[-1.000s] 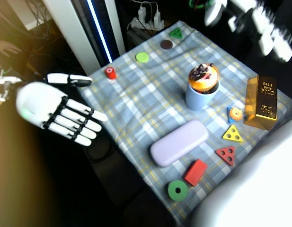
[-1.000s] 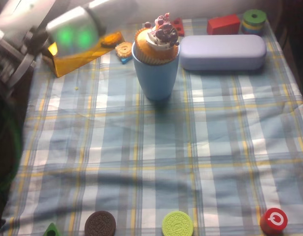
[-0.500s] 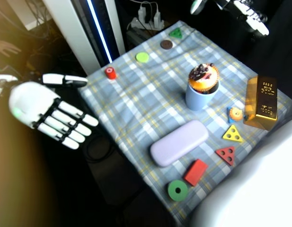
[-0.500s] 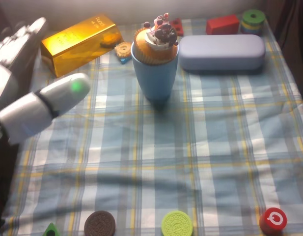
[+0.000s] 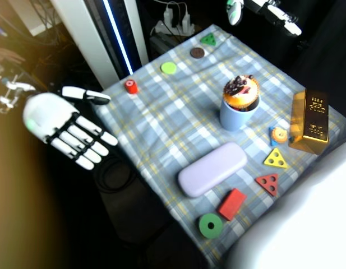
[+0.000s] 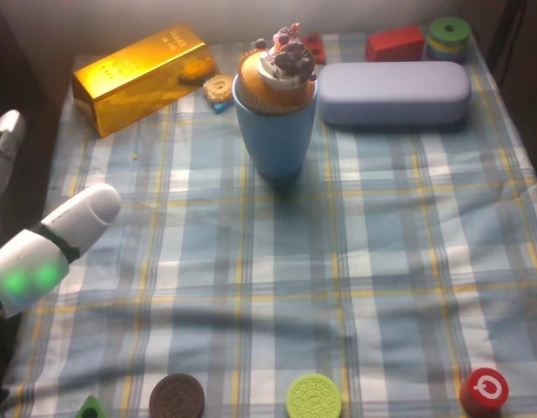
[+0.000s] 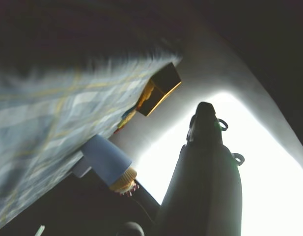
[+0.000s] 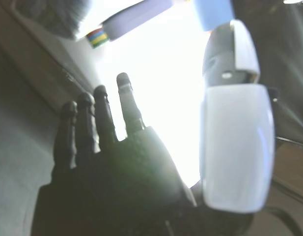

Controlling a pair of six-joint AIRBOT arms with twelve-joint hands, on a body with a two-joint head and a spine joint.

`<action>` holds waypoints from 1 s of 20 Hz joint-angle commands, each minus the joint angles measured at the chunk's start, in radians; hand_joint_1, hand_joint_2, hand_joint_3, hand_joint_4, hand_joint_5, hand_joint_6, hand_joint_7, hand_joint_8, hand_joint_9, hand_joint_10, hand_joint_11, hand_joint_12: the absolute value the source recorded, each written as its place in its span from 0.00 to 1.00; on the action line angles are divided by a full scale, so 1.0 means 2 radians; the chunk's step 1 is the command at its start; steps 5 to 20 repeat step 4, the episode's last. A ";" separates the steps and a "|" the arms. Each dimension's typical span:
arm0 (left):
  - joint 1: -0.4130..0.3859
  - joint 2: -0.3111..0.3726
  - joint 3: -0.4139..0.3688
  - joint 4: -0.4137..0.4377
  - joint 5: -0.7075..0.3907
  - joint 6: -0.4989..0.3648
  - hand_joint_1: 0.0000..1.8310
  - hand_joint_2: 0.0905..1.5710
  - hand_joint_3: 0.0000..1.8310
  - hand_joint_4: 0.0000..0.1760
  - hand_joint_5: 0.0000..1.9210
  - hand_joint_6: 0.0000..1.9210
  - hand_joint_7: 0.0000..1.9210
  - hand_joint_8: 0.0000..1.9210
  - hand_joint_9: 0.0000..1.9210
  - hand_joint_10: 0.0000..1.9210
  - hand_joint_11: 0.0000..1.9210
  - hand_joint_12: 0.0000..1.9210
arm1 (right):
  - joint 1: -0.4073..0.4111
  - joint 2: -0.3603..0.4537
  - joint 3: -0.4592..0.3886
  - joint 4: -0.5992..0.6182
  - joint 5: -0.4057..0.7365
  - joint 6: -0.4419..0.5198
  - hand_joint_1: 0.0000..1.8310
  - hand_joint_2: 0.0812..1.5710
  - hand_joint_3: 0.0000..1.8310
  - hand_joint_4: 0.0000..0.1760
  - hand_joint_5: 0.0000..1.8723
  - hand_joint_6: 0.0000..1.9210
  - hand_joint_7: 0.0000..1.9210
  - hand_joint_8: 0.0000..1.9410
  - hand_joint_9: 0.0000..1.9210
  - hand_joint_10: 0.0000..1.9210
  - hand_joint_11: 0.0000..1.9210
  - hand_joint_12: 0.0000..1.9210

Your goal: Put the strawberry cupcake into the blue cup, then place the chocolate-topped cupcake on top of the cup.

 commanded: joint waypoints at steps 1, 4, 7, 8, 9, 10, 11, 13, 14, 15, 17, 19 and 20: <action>-0.003 -0.005 0.002 0.024 -0.059 -0.002 0.00 0.55 0.00 0.15 0.03 0.00 0.00 0.00 0.00 0.00 0.00 0.00 | 0.006 -0.006 0.002 -0.008 0.062 0.000 0.00 0.56 0.00 0.50 0.01 0.00 0.00 0.00 0.00 0.00 0.00 0.00; -0.002 -0.014 0.006 0.021 -0.061 -0.002 0.00 0.53 0.00 0.31 0.02 0.00 0.00 0.00 0.00 0.00 0.00 0.00 | 0.012 -0.015 0.007 -0.008 0.067 0.000 0.00 0.54 0.00 0.52 0.01 0.00 0.00 0.00 0.00 0.00 0.00 0.00; -0.002 -0.014 0.006 0.021 -0.061 -0.002 0.00 0.53 0.00 0.31 0.02 0.00 0.00 0.00 0.00 0.00 0.00 0.00 | 0.012 -0.015 0.007 -0.008 0.067 0.000 0.00 0.54 0.00 0.52 0.01 0.00 0.00 0.00 0.00 0.00 0.00 0.00; -0.002 -0.014 0.006 0.021 -0.061 -0.002 0.00 0.53 0.00 0.31 0.02 0.00 0.00 0.00 0.00 0.00 0.00 0.00 | 0.012 -0.015 0.007 -0.008 0.067 0.000 0.00 0.54 0.00 0.52 0.01 0.00 0.00 0.00 0.00 0.00 0.00 0.00; -0.002 -0.014 0.006 0.021 -0.061 -0.002 0.00 0.53 0.00 0.31 0.02 0.00 0.00 0.00 0.00 0.00 0.00 0.00 | 0.012 -0.015 0.007 -0.008 0.067 0.000 0.00 0.54 0.00 0.52 0.01 0.00 0.00 0.00 0.00 0.00 0.00 0.00; -0.002 -0.014 0.006 0.021 -0.061 -0.002 0.00 0.53 0.00 0.31 0.02 0.00 0.00 0.00 0.00 0.00 0.00 0.00 | 0.012 -0.015 0.007 -0.008 0.067 0.000 0.00 0.54 0.00 0.52 0.01 0.00 0.00 0.00 0.00 0.00 0.00 0.00; -0.002 -0.014 0.006 0.021 -0.061 -0.002 0.00 0.53 0.00 0.31 0.02 0.00 0.00 0.00 0.00 0.00 0.00 0.00 | 0.012 -0.015 0.007 -0.008 0.067 0.000 0.00 0.54 0.00 0.52 0.01 0.00 0.00 0.00 0.00 0.00 0.00 0.00; -0.002 -0.014 0.006 0.021 -0.061 -0.002 0.00 0.53 0.00 0.31 0.02 0.00 0.00 0.00 0.00 0.00 0.00 0.00 | 0.012 -0.015 0.007 -0.008 0.067 0.000 0.00 0.54 0.00 0.52 0.01 0.00 0.00 0.00 0.00 0.00 0.00 0.00; -0.002 -0.014 0.006 0.021 -0.061 -0.002 0.00 0.53 0.00 0.31 0.02 0.00 0.00 0.00 0.00 0.00 0.00 0.00 | 0.012 -0.015 0.007 -0.008 0.067 0.000 0.00 0.54 0.00 0.52 0.01 0.00 0.00 0.00 0.00 0.00 0.00 0.00; -0.002 -0.014 0.006 0.021 -0.061 -0.002 0.00 0.53 0.00 0.31 0.02 0.00 0.00 0.00 0.00 0.00 0.00 0.00 | 0.012 -0.015 0.007 -0.008 0.067 0.000 0.00 0.54 0.00 0.52 0.01 0.00 0.00 0.00 0.00 0.00 0.00 0.00; -0.002 -0.014 0.006 0.021 -0.061 -0.002 0.00 0.53 0.00 0.31 0.02 0.00 0.00 0.00 0.00 0.00 0.00 0.00 | 0.012 -0.015 0.007 -0.008 0.067 0.000 0.00 0.54 0.00 0.52 0.01 0.00 0.00 0.00 0.00 0.00 0.00 0.00; -0.002 -0.014 0.006 0.021 -0.061 -0.002 0.00 0.53 0.00 0.31 0.02 0.00 0.00 0.00 0.00 0.00 0.00 0.00 | 0.012 -0.015 0.007 -0.008 0.067 0.000 0.00 0.54 0.00 0.52 0.01 0.00 0.00 0.00 0.00 0.00 0.00 0.00; -0.002 -0.014 0.006 0.021 -0.061 -0.002 0.00 0.53 0.00 0.31 0.02 0.00 0.00 0.00 0.00 0.00 0.00 0.00 | 0.012 -0.015 0.007 -0.008 0.067 0.000 0.00 0.54 0.00 0.52 0.01 0.00 0.00 0.00 0.00 0.00 0.00 0.00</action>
